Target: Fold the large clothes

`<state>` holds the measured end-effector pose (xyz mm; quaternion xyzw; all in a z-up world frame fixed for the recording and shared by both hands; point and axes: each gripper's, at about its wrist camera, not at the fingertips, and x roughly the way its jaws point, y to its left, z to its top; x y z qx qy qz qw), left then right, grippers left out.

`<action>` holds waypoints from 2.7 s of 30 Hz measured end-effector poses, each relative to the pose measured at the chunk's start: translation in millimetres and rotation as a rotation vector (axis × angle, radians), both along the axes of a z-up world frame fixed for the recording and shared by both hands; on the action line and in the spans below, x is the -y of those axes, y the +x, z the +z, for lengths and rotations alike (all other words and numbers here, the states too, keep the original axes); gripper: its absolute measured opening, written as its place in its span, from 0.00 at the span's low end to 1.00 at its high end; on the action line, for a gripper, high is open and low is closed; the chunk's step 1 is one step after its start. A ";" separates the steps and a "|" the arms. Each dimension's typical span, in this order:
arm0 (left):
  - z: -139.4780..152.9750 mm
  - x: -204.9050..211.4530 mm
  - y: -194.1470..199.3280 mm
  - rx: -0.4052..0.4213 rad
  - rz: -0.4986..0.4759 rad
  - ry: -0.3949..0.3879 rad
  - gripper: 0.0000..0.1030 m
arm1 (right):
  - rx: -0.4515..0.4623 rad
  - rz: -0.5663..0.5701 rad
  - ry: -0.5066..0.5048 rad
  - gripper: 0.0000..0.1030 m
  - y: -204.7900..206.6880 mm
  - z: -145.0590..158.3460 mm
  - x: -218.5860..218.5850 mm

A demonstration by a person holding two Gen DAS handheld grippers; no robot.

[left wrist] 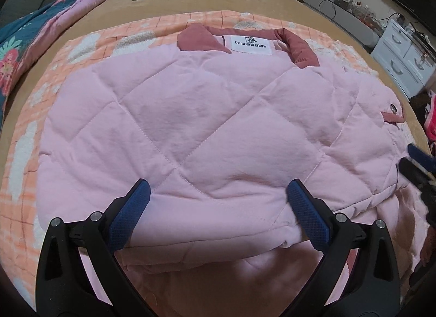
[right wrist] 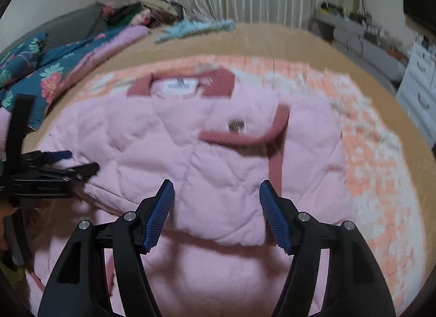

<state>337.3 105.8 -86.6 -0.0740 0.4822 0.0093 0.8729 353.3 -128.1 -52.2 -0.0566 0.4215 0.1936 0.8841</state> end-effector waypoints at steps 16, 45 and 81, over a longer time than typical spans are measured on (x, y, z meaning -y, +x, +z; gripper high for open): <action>22.4 1.0 -19.7 0.050 0.015 -0.029 0.92 | -0.103 -0.027 0.098 0.73 9.7 -16.7 8.5; 88.2 1.1 -71.3 0.132 0.050 -0.062 0.92 | 0.135 -0.051 0.104 0.96 -34.2 70.0 39.5; 158.7 12.0 -172.3 0.279 0.041 -0.047 0.92 | 0.275 -0.014 0.186 0.96 -154.0 139.4 56.0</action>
